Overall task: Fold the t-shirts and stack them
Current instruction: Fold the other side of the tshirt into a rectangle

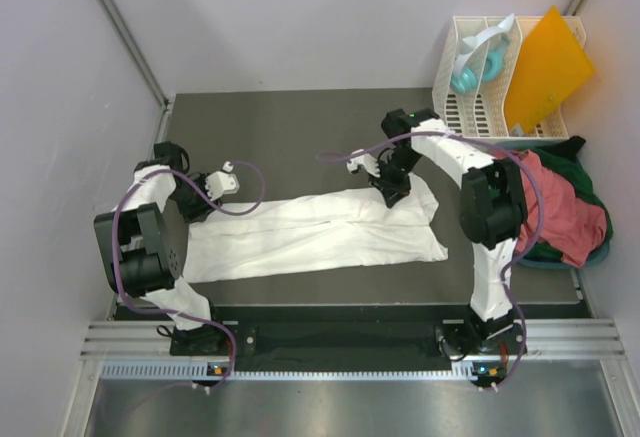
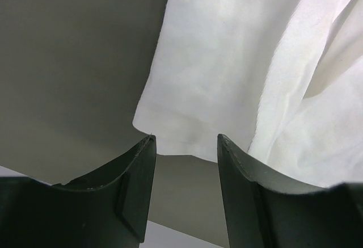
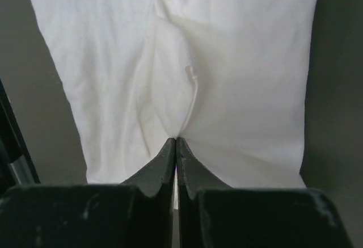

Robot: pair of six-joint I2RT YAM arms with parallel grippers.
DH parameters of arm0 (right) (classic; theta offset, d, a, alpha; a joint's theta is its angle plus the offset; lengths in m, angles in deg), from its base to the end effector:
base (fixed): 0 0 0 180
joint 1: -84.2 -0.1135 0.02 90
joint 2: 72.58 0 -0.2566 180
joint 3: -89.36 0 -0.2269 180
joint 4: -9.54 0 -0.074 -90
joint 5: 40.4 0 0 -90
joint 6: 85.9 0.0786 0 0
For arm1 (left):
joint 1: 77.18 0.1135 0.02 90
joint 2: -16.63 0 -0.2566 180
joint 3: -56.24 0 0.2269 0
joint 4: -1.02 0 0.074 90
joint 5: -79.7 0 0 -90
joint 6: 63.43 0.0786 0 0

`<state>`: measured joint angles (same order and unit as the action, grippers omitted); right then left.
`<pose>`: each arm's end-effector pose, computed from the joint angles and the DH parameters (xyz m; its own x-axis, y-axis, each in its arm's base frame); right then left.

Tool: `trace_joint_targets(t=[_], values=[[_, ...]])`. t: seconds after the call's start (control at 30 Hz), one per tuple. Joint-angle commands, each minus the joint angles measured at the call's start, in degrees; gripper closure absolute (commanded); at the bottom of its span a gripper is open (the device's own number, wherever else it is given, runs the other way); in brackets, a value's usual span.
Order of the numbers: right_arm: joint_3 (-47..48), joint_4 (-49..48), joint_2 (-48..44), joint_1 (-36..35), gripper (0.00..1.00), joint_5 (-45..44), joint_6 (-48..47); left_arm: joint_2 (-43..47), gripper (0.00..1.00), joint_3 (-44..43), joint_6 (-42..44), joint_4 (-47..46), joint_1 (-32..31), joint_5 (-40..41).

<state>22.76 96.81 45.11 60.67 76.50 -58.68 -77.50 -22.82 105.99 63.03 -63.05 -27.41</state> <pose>0.3173 0.1770 0.1797 -0.1127 -0.9140 -0.3897 -0.9727 0.0214 0.2311 0.2878 0.0486 0.1651 -0.3402 0.8832 -0.3229 0.8980 0.4070 0.1671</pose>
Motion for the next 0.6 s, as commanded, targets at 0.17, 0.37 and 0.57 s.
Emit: trace_joint_targets(t=[0.17,0.37,0.57], values=[[-3.1,4.2,-7.5,-6.4,1.0,0.8,-1.0,0.7,0.48,-0.9,1.0,-0.1,-0.3,-2.0],[-7.4,3.6,-9.8,-6.8,0.91,-2.1,-1.3,0.2,0.48,-0.8,1.1,-0.2,-0.5,-2.1],[-10.3,2.2,-12.2,-6.9,0.56,-3.0,-1.1,0.0,0.48,-1.1,1.4,-0.2,-0.4,-2.1]])
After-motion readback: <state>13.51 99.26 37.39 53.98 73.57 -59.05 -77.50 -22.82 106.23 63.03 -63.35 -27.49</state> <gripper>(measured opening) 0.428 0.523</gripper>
